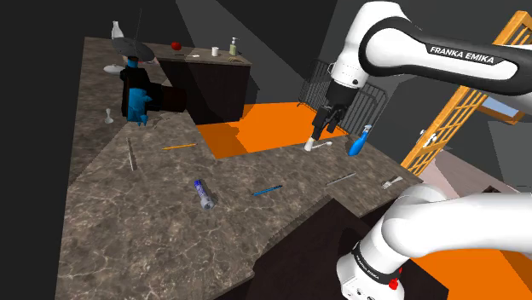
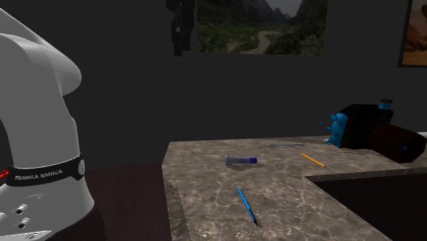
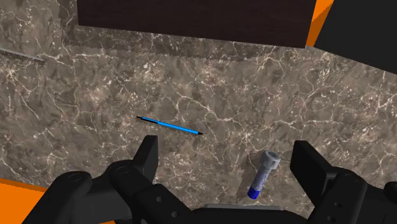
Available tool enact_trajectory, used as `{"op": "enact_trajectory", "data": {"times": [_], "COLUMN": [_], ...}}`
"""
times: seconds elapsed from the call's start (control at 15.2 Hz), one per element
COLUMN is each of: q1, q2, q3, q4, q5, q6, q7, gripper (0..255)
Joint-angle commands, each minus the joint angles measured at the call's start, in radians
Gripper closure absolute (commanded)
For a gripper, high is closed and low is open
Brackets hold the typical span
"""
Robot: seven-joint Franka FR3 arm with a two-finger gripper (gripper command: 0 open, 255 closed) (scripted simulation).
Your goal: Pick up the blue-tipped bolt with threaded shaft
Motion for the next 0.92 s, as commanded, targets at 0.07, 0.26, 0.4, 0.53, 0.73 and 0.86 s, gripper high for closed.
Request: {"op": "enact_trajectory", "data": {"times": [0.07,0.26,0.4,0.53,0.73,0.86], "q1": [0.003,0.009,0.013,0.015,0.016,0.015], "q2": [0.023,0.101,0.16,0.224,0.329,0.403], "q3": [0.015,0.058,0.086,0.115,0.155,0.182], "q4": [-0.009,-0.027,-0.031,-0.03,-0.017,-0.001], "q5": [0.008,0.028,0.039,0.046,0.05,0.047], "q6": [0.031,0.122,0.183,0.243,0.33,0.384], "q7": [0.017,0.067,0.101,0.135,0.188,0.225], "gripper": [0,0,0,0,0,0]}}
